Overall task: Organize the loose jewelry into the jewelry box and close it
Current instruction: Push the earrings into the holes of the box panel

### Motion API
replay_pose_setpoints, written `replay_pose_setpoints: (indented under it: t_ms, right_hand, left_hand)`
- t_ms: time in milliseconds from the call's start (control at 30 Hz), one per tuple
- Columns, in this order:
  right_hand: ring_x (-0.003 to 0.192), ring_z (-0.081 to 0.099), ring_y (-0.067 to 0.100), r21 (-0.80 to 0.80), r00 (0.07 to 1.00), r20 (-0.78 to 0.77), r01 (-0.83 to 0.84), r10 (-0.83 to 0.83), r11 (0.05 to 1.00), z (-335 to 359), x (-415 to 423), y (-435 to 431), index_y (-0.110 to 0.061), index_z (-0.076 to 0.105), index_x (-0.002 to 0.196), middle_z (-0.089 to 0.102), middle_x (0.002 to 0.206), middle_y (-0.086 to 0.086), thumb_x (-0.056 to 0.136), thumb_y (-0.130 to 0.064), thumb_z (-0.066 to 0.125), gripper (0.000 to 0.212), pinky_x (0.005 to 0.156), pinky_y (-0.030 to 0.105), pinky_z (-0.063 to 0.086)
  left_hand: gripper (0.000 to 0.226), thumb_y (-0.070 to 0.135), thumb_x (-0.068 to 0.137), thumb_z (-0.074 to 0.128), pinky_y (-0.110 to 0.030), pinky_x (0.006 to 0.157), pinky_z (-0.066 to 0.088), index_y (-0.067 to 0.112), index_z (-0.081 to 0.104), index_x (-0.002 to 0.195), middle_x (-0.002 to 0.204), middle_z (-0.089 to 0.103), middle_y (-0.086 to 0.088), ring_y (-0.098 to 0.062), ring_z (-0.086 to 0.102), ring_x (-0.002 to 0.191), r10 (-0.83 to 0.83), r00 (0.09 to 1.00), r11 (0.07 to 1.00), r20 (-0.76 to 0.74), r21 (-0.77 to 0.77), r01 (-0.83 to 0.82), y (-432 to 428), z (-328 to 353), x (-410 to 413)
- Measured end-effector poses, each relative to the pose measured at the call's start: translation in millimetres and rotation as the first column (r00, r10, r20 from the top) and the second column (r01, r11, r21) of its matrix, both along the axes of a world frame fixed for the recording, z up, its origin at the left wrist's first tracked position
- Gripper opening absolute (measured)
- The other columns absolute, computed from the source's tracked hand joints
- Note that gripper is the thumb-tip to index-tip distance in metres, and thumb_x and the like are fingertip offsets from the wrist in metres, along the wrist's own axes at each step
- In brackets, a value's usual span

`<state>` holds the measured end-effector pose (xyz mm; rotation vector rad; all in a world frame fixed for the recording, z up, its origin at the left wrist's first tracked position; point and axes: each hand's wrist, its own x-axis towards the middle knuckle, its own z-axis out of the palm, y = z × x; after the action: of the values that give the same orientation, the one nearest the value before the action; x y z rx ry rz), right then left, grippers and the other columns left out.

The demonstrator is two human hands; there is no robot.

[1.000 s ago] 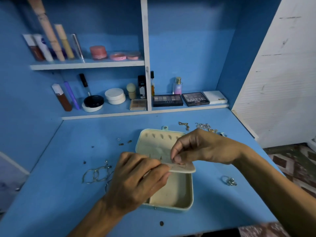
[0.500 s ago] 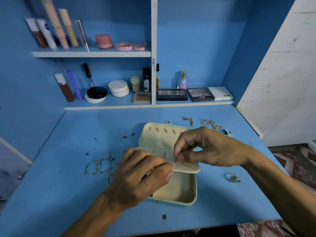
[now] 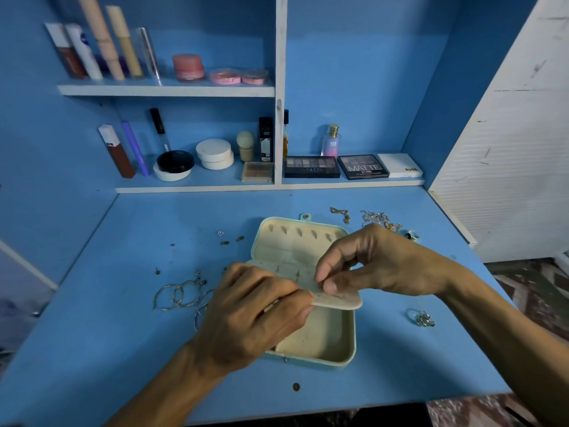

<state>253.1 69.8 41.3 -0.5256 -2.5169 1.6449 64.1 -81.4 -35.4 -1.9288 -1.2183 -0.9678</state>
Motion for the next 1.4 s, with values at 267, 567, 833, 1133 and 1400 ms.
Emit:
replay_pose_setpoints:
  t_ms: [267, 567, 833, 1133, 1400]
  right_hand:
    - [0.087, 0.068, 0.011, -0.014, 1.0, -0.011, -0.021, 0.021, 1.0, -1, 0, -1, -0.009, 0.077, 0.101, 0.077, 0.093, 0.002, 0.088, -0.008, 0.074, 0.013, 0.085, 0.024, 0.052]
    - [0.093, 0.069, 0.015, 0.008, 0.999, 0.034, -0.03, 0.03, 1.0, -2, -1, -2, -0.009, 0.079, 0.102, 0.077, 0.097, 0.002, 0.088, -0.012, 0.075, 0.015, 0.09, 0.028, 0.053]
    - [0.093, 0.068, 0.01, 0.14, 0.985, 0.154, -0.105, 0.083, 0.985, 16, -8, 0, -0.019, 0.081, 0.096, 0.076, 0.095, -0.008, 0.086, -0.014, 0.078, 0.011, 0.09, 0.029, 0.054]
    - [0.09, 0.068, 0.008, 0.138, 0.976, 0.195, -0.124, 0.096, 0.983, 19, -10, 1, -0.017, 0.079, 0.094, 0.075, 0.093, -0.006, 0.087, -0.013, 0.077, 0.009, 0.091, 0.033, 0.055]
    - [0.089, 0.067, 0.011, 0.016, 0.988, 0.112, -0.111, 0.109, 0.994, 10, -8, 4, -0.008, 0.077, 0.099, 0.076, 0.094, 0.005, 0.087, -0.008, 0.076, 0.011, 0.09, 0.029, 0.053]
  left_hand:
    - [0.022, 0.027, 0.087, 0.08, -0.033, 0.063, 0.043, 0.019, 0.063, 0.099, 0.082, 0.071, 0.003, -0.016, 0.057, 0.076, 0.006, 1.0, 1.0, -0.007, -0.002, -0.006, -1, 0, -1]
    - [0.023, 0.027, 0.087, 0.08, -0.033, 0.063, 0.043, 0.019, 0.062, 0.099, 0.082, 0.07, 0.003, -0.015, 0.056, 0.076, 0.001, 1.0, 1.0, -0.027, -0.003, -0.001, -1, 1, 0]
    - [0.023, 0.027, 0.087, 0.081, -0.034, 0.062, 0.043, 0.019, 0.063, 0.097, 0.081, 0.07, 0.003, -0.016, 0.057, 0.075, -0.003, 1.0, 1.0, -0.025, -0.001, 0.003, 0, 1, 0]
    - [0.022, 0.026, 0.086, 0.081, -0.034, 0.062, 0.044, 0.019, 0.063, 0.097, 0.081, 0.07, 0.003, -0.016, 0.057, 0.073, -0.009, 1.0, 1.0, -0.015, -0.004, 0.009, 0, 1, 0]
    - [0.022, 0.025, 0.086, 0.081, -0.034, 0.061, 0.044, 0.019, 0.064, 0.098, 0.081, 0.07, 0.003, -0.016, 0.058, 0.073, -0.013, 1.0, 1.0, 0.0, -0.004, 0.013, 0, 2, 0]
